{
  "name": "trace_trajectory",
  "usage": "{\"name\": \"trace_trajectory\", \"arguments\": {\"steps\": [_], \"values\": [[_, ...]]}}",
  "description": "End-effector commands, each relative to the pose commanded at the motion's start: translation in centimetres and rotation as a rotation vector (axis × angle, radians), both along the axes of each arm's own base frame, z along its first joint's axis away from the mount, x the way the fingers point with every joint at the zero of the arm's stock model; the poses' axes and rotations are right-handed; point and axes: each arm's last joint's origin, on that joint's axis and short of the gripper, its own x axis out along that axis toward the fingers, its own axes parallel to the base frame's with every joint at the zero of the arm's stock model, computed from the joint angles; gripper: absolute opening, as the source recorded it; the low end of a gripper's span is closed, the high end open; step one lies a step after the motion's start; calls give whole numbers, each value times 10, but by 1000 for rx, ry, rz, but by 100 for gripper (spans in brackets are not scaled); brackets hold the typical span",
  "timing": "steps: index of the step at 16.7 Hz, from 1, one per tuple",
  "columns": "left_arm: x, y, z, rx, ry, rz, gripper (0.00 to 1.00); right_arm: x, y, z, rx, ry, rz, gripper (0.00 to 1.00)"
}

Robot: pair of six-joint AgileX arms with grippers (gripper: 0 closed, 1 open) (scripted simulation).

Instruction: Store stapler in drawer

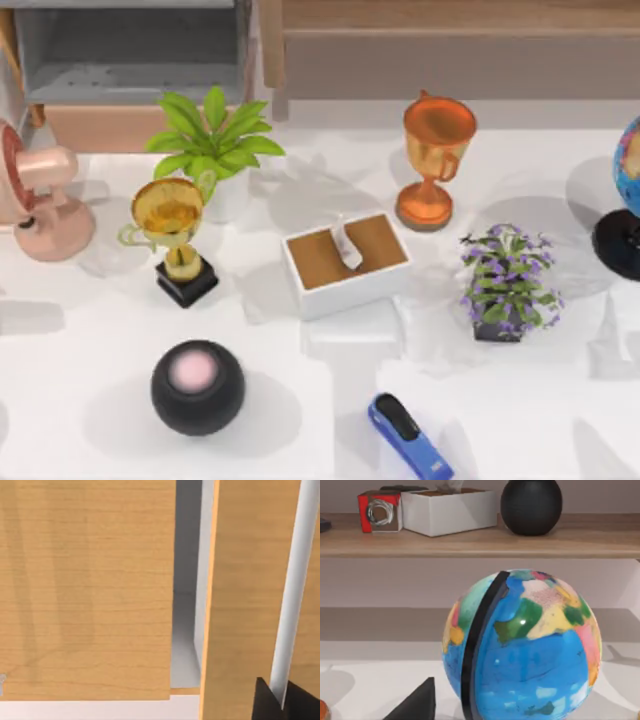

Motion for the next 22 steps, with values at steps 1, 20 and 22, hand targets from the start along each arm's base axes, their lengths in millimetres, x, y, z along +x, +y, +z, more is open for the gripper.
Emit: {"name": "trace_trajectory", "arguments": {"steps": [1,20,22], "values": [[-7,0,0,-1,1,0,0,0,0,0,0,0,0,100],[-42,-1,0,-3,3,0,75,0,0,0,0,0,0,100],[-42,-1,0,-3,3,0,90,0,0,0,0,0,0,100]]}}
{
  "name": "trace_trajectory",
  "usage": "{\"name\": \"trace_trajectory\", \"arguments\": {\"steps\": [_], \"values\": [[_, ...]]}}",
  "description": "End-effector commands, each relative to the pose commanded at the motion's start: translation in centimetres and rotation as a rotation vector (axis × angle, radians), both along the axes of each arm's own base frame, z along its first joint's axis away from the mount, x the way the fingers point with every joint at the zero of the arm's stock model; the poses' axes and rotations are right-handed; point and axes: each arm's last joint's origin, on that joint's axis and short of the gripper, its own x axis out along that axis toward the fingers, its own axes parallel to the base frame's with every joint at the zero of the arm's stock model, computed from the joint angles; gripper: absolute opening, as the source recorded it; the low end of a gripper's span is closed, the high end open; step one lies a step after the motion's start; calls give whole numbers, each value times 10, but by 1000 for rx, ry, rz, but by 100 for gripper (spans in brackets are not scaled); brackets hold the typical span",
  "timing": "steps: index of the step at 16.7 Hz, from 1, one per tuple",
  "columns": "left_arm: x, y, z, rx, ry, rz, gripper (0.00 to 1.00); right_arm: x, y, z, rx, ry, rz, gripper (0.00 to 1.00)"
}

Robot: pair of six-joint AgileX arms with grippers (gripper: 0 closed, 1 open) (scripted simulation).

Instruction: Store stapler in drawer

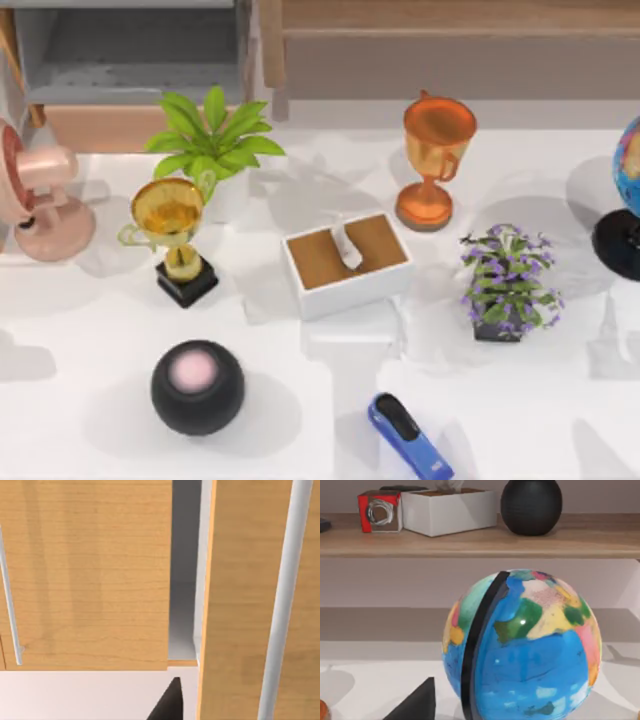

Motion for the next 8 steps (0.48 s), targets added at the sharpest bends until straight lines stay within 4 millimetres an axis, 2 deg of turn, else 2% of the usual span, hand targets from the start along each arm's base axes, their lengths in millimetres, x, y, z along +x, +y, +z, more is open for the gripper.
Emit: {"name": "trace_trajectory", "arguments": {"steps": [1,2,8], "values": [[0,0,0,0,0,0,98,0,0,0,0,0,0,100],[0,0,0,0,0,0,100,0,0,0,0,0,0,100],[0,0,0,0,0,0,100,0,0,0,0,0,0,100]]}}
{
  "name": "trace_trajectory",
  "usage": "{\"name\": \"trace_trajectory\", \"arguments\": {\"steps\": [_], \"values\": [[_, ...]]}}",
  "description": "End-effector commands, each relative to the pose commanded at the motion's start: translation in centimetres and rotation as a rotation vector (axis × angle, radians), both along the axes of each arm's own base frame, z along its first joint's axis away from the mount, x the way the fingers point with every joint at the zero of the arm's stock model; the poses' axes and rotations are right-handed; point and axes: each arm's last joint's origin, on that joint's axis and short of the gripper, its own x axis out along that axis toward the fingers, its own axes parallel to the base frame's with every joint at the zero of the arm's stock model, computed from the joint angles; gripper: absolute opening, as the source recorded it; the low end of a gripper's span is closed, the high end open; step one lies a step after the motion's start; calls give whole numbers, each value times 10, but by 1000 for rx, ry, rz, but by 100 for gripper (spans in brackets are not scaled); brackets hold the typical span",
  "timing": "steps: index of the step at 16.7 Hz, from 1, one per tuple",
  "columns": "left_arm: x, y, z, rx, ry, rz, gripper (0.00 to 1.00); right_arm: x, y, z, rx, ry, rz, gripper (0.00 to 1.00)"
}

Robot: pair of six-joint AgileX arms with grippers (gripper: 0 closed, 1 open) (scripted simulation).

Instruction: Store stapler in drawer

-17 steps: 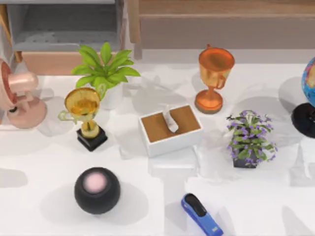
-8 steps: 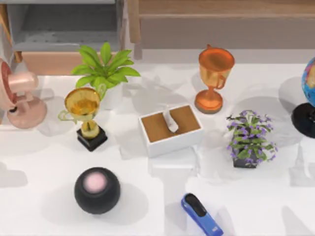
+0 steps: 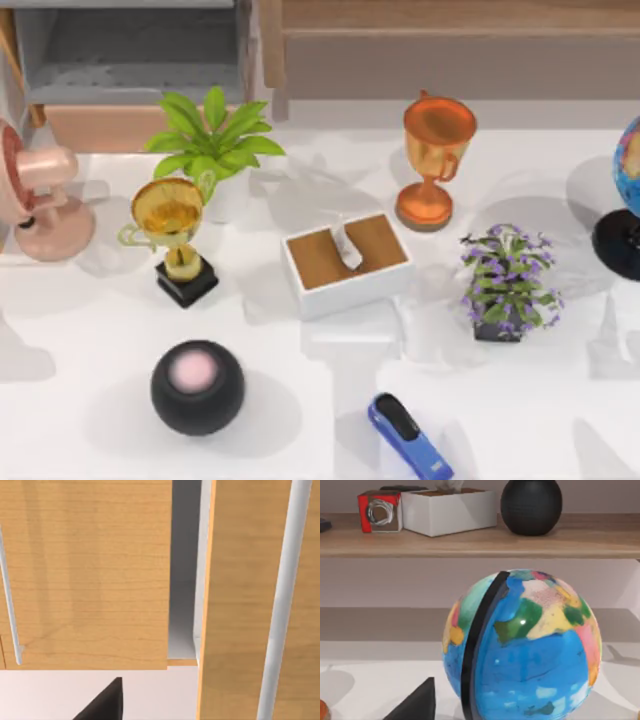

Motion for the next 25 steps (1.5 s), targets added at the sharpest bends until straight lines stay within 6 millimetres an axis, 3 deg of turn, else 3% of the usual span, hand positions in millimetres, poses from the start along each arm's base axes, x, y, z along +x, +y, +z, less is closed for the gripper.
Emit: {"name": "trace_trajectory", "arguments": {"steps": [3,8,15,20,25], "values": [[0,0,0,1,0,-1,100,0,0,0,0,0,0,100],[-19,0,0,1,-1,-2,100,0,0,0,0,0,0,100],[-17,-1,2,-8,-5,-7,100,0,0,0,0,0,0,100],[-6,-5,41,-132,-76,-26,100,0,0,0,0,0,0,100],[-5,-20,82,-440,-91,-19,100,0,0,0,0,0,0,100]]}}
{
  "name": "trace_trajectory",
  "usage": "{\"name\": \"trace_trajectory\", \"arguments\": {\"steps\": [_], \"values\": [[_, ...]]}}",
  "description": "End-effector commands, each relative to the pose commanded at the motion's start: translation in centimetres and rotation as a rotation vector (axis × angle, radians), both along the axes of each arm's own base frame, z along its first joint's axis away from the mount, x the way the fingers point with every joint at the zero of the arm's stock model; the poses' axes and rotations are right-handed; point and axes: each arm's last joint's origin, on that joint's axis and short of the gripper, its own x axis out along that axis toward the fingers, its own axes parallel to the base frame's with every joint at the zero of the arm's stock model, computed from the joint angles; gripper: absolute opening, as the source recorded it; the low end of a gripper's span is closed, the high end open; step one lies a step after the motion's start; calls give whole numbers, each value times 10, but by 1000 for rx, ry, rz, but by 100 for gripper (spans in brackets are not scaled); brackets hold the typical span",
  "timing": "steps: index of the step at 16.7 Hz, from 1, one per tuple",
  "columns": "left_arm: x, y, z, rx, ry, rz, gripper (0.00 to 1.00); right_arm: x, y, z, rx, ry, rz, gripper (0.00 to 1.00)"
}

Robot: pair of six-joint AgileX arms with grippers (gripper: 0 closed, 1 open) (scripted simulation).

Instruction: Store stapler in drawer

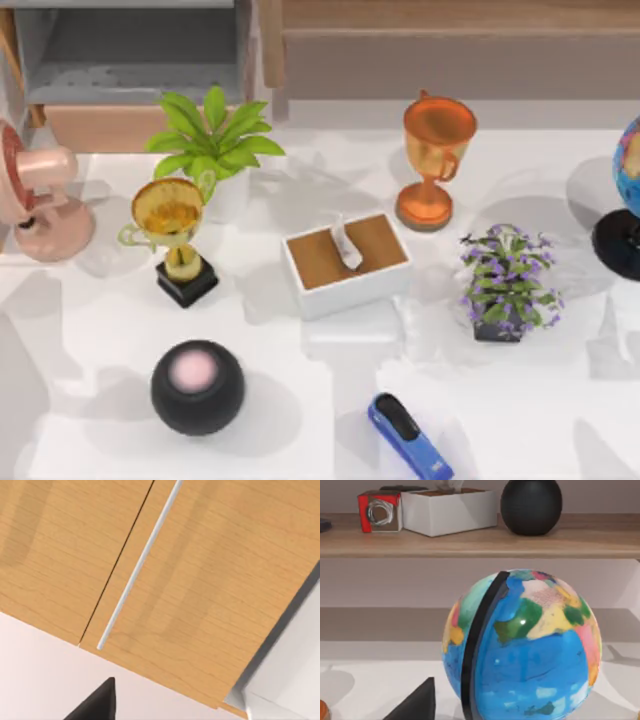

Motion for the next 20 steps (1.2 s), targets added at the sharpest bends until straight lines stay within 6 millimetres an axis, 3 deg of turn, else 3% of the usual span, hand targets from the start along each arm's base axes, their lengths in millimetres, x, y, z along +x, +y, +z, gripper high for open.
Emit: {"name": "trace_trajectory", "arguments": {"steps": [7,15,20], "values": [[-19,-52,27,-530,112,-17,100,0,0,0,0,0,0,100],[-75,-104,60,-948,36,-31,100,0,0,0,0,0,0,100],[-105,-126,66,-1268,-7,-64,100,0,0,0,0,0,0,100]]}}
